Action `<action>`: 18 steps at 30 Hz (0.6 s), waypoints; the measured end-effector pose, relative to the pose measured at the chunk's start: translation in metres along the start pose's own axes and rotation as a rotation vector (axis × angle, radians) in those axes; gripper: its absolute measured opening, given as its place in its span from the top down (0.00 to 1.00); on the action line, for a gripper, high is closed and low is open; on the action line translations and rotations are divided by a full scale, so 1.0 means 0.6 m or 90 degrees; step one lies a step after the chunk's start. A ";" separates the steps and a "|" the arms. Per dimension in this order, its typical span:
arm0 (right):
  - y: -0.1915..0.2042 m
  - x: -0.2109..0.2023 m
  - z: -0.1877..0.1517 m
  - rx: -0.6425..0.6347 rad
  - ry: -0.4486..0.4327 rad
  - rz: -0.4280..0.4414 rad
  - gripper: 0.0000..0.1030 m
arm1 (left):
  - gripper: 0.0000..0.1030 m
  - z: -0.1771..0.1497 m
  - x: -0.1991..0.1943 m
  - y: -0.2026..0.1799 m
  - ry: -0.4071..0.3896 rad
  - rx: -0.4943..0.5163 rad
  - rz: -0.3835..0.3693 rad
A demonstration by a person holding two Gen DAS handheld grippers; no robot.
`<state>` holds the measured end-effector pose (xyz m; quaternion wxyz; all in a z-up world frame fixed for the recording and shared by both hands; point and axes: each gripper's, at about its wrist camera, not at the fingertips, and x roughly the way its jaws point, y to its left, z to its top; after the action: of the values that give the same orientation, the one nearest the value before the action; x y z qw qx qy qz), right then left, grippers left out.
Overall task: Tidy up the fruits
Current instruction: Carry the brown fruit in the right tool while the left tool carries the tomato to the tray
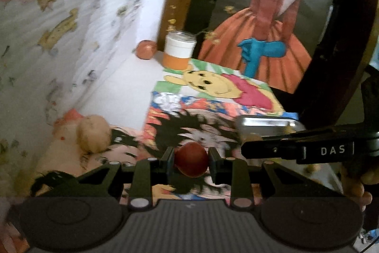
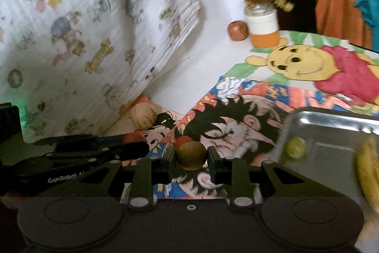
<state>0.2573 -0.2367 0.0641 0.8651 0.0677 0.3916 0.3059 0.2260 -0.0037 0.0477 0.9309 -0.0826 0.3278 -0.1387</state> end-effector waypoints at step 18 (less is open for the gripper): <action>-0.075 -0.198 -0.158 0.080 -0.067 -0.086 0.71 | 0.68 -0.090 -0.007 -0.185 0.067 0.037 -0.140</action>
<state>0.1503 -0.3537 0.0587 0.8973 0.1111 0.3674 0.2179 0.1657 -0.1112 0.0357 0.8935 -0.0834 0.3612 -0.2533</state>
